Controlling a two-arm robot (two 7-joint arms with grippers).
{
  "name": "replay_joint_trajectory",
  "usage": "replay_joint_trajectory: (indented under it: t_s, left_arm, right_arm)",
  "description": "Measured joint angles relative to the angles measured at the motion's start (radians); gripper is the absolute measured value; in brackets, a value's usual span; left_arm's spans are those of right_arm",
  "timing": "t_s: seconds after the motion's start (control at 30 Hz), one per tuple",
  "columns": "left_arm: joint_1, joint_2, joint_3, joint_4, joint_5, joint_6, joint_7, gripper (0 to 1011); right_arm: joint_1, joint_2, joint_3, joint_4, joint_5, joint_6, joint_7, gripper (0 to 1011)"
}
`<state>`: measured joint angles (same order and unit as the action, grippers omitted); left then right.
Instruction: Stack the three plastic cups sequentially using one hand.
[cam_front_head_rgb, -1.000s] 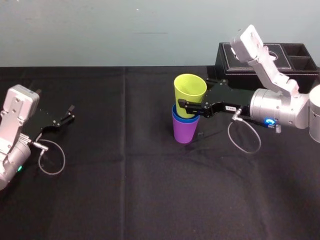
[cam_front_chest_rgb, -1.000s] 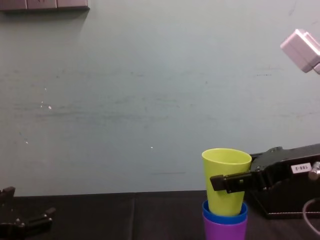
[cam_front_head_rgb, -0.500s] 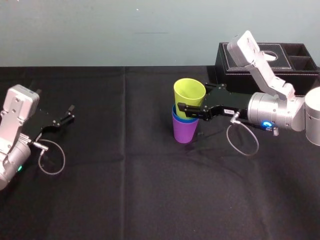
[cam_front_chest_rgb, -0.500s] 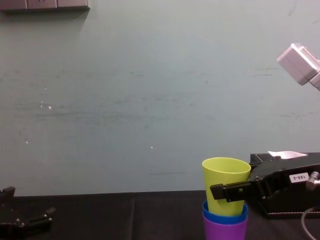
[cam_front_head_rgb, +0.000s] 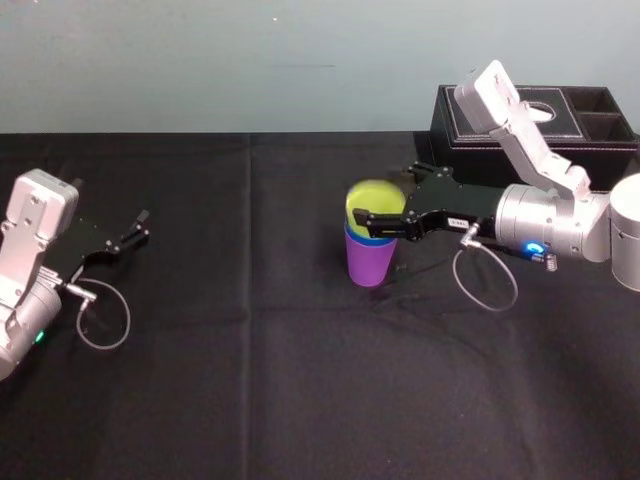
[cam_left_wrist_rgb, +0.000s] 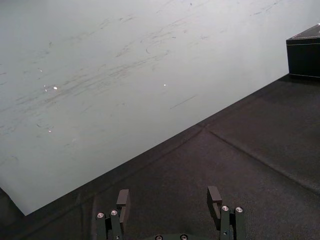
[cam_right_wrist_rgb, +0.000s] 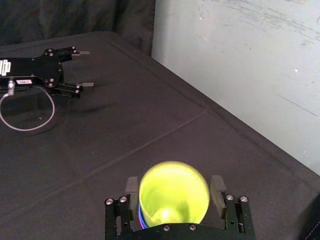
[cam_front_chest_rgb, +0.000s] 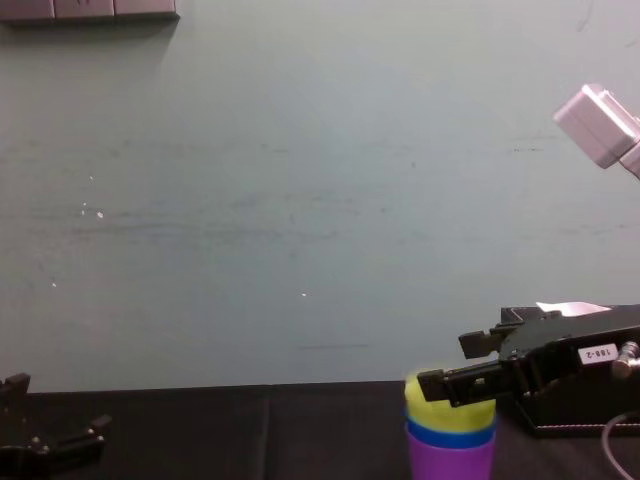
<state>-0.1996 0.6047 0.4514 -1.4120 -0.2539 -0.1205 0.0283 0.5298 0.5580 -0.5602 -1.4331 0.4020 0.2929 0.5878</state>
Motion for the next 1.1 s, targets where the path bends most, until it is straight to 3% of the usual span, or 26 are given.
replay_joint_trajectory:
  t_s: [0.17, 0.77, 1.1]
  left_arm:
    - [0.000, 0.000, 0.000, 0.000, 0.000, 0.000, 0.000, 1011]
    - [0.000, 0.000, 0.000, 0.000, 0.000, 0.000, 0.000, 1011]
    - [0.000, 0.000, 0.000, 0.000, 0.000, 0.000, 0.000, 1011]
  right_arm:
    - [0.000, 0.000, 0.000, -0.001, 0.000, 0.000, 0.000, 1003]
    - [-0.013, 0.009, 0.005, -0.022, -0.001, -0.001, -0.011, 1003]
    - [-0.082, 0.053, 0.081, -0.083, 0.004, -0.008, -0.080, 1003]
